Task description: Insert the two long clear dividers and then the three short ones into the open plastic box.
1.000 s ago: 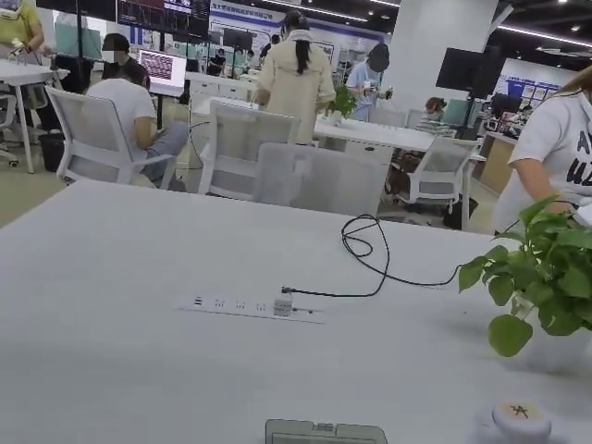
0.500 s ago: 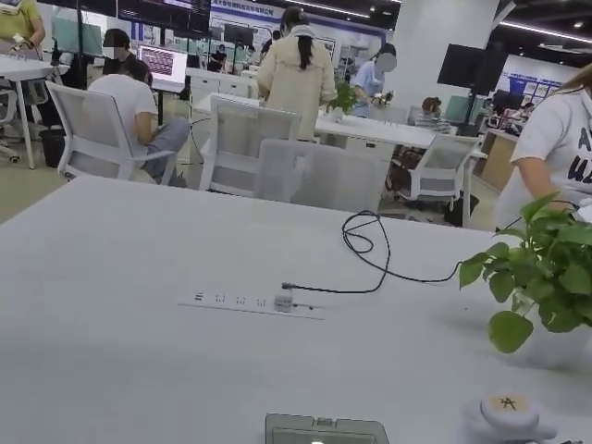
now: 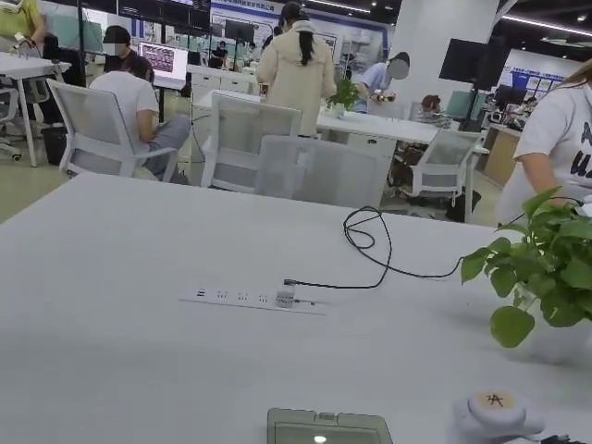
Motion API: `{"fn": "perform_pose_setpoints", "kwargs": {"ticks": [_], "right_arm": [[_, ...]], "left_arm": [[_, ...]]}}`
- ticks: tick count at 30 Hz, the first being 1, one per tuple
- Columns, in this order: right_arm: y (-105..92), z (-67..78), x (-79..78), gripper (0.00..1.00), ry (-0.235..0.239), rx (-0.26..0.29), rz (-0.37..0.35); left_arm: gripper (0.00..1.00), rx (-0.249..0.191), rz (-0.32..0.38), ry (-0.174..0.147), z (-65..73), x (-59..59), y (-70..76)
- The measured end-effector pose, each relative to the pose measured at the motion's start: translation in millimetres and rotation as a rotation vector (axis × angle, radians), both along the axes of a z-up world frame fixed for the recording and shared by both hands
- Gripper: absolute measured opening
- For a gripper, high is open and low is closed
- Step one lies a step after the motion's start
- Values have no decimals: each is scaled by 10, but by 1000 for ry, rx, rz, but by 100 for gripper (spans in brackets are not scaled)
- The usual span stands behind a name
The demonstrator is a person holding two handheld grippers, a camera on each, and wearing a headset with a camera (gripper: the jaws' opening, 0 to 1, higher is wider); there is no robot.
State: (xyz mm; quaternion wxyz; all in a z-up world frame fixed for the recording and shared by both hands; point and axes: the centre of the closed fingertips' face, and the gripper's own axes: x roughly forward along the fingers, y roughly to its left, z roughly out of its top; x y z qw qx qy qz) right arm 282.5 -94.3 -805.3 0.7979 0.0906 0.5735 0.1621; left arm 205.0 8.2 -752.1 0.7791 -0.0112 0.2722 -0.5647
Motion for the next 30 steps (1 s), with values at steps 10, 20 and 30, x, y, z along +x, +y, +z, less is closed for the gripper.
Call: {"fn": "perform_pose_setpoints", "kwargs": {"ticks": [10, 20, 30], "right_arm": [[25, -3, 14, 6, -33, -68, 10], [51, -82, 13, 7, -48, -98, 18], [76, -196, 18, 8, -30, -83, 48]], "left_arm": [[81, -7, -5, 1, 10, -18, -3], [81, -11, -7, -1, 15, -8, -3], [87, -1, -7, -7, -18, 4, 22]]}}
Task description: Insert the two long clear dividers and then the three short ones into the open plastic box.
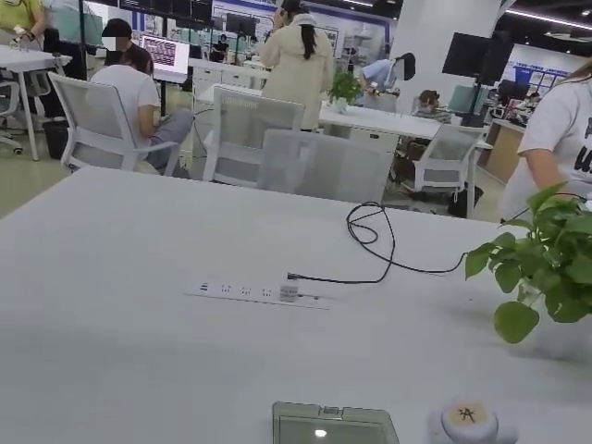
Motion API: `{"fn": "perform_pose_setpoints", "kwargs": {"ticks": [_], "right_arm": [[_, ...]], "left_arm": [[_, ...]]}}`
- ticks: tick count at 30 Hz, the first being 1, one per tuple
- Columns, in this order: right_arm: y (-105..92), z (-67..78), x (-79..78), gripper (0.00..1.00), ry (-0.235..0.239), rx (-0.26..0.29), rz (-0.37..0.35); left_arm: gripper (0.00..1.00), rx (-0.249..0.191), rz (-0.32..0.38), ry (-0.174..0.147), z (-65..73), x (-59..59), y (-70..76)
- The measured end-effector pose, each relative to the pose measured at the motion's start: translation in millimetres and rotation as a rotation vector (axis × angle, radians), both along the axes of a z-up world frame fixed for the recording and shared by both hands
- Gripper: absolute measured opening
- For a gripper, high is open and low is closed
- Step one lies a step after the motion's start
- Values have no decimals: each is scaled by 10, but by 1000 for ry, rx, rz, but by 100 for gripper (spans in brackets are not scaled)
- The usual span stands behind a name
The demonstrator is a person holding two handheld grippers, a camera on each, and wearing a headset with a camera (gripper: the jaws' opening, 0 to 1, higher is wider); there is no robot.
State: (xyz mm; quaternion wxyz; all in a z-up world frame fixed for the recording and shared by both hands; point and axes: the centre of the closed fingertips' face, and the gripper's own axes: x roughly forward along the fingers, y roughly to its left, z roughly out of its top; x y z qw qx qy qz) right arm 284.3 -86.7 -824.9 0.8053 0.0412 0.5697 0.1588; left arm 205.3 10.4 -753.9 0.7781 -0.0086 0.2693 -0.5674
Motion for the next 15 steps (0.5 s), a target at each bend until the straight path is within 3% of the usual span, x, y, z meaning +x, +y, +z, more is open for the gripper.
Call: {"fn": "perform_pose_setpoints", "kwargs": {"ticks": [15], "right_arm": [[28, -7, -12, 10, -1, 38, 41]], "left_arm": [[91, 22, -4, 1, -47, -16, 17]]}}
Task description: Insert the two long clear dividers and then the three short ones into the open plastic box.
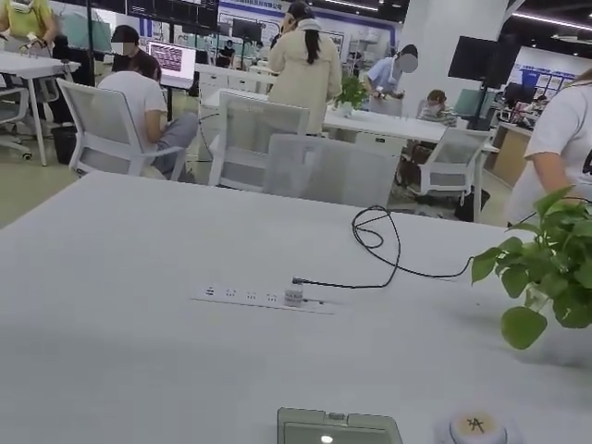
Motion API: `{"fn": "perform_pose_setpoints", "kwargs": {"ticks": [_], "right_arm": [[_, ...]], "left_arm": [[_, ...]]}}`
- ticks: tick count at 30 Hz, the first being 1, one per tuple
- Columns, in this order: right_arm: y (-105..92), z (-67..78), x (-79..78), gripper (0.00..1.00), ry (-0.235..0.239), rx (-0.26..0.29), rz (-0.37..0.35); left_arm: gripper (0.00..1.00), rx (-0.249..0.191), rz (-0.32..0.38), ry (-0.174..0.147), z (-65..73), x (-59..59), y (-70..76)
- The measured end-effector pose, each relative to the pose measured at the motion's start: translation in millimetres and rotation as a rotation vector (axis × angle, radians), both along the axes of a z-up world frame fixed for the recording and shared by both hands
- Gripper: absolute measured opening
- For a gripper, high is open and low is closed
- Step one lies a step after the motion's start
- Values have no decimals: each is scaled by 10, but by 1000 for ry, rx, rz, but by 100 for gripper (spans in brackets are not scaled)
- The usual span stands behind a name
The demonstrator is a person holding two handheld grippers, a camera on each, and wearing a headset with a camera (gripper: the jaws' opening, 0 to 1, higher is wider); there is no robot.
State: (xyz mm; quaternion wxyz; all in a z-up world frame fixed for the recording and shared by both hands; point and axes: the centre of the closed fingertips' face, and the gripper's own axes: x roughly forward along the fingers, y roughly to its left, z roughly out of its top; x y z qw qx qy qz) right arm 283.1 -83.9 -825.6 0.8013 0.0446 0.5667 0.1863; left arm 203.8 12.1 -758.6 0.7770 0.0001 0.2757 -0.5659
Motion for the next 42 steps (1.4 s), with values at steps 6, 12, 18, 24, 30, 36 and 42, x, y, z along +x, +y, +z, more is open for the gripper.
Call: {"fn": "perform_pose_setpoints", "kwargs": {"ticks": [6, 12, 18, 24, 30, 36, 42], "right_arm": [[3, 19, -5, 11, -11, 25, 11], [-25, 86, -5, 12, -34, 52, 20], [-74, 184, 18, 15, -61, 87, 24], [-95, 310, 33, 21, -102, 132, 59], [-126, 396, 19, 28, -153, 143, 148], [-131, 510, -29, 34, -189, 186, 216], [-154, 615, -75, 43, -232, 233, 265]], "left_arm": [[91, 9, 10, -1, 7, -3, 22], [90, 19, 19, -2, 26, -19, 21], [90, 30, 37, -7, 64, -26, 15], [90, 39, 63, -10, 109, -30, 18], [89, 47, 102, -10, 147, -21, 42], [89, 58, 142, -12, 173, -25, 77], [89, 63, 175, -16, 212, -7, 104]]}}
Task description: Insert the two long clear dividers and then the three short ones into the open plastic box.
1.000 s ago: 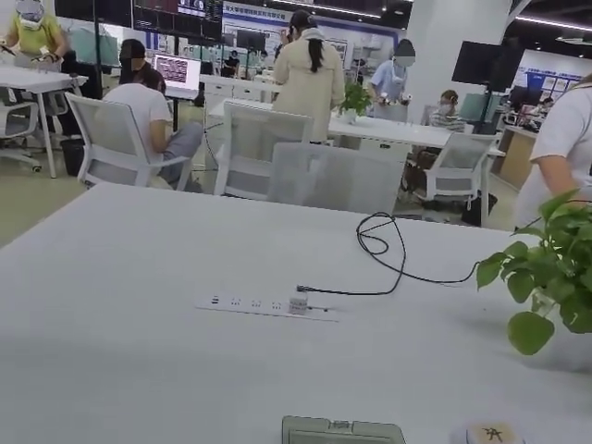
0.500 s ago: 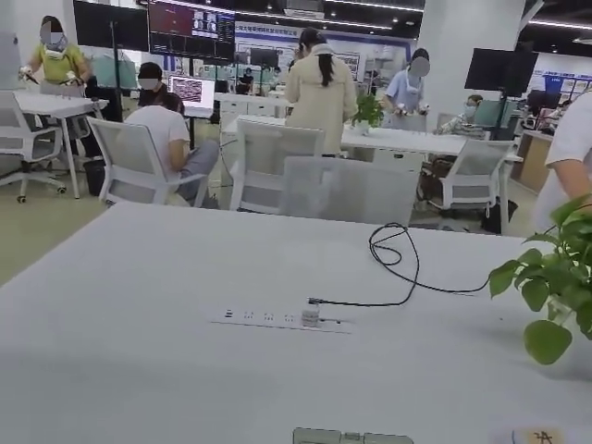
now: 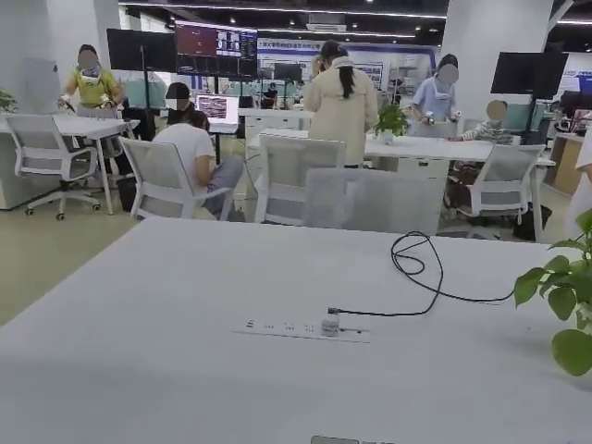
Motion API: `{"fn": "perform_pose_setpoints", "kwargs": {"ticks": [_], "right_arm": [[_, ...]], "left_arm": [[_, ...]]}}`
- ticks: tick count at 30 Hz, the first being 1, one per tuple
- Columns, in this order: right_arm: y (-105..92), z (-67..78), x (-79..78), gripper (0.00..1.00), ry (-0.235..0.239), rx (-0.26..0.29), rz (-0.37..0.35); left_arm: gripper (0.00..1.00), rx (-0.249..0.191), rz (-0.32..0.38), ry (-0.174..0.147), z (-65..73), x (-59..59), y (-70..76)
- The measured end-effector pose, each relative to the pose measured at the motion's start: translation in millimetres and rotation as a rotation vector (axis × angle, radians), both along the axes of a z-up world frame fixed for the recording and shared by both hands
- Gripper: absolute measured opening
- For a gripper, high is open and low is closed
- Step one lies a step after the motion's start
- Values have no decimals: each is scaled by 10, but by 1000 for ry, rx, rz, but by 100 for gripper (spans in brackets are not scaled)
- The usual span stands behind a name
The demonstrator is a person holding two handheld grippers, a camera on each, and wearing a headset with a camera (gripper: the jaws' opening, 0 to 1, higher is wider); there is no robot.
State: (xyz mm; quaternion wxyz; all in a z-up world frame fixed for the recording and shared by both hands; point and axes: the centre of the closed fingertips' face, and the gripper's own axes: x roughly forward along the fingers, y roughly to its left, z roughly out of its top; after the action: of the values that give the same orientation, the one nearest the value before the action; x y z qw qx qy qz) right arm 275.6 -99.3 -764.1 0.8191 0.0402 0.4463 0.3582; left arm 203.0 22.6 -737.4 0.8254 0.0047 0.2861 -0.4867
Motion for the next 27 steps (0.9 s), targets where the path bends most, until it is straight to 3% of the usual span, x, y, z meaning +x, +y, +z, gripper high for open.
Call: {"fn": "perform_pose_setpoints", "kwargs": {"ticks": [3, 4, 8, 19, 25, 27], "right_arm": [[-29, 50, -39, 49, -23, 12, 25], [-36, 81, -42, 50, -61, 16, 56], [-92, 129, -103, 58, -101, 25, 99], [-235, 223, -311, 78, -259, 38, 275], [-294, 208, -443, 87, -317, 52, 341], [-315, 203, -481, 89, -327, 67, 346]], "left_arm": [[89, -1, 18, -1, 19, 5, 7], [89, -3, 22, -1, 21, 9, 8], [88, 3, 40, 2, 20, 20, 22], [86, 27, 120, 41, -33, 120, 138], [83, 80, 158, 75, -148, 209, 244], [81, 121, 185, 92, -226, 258, 323]]}}
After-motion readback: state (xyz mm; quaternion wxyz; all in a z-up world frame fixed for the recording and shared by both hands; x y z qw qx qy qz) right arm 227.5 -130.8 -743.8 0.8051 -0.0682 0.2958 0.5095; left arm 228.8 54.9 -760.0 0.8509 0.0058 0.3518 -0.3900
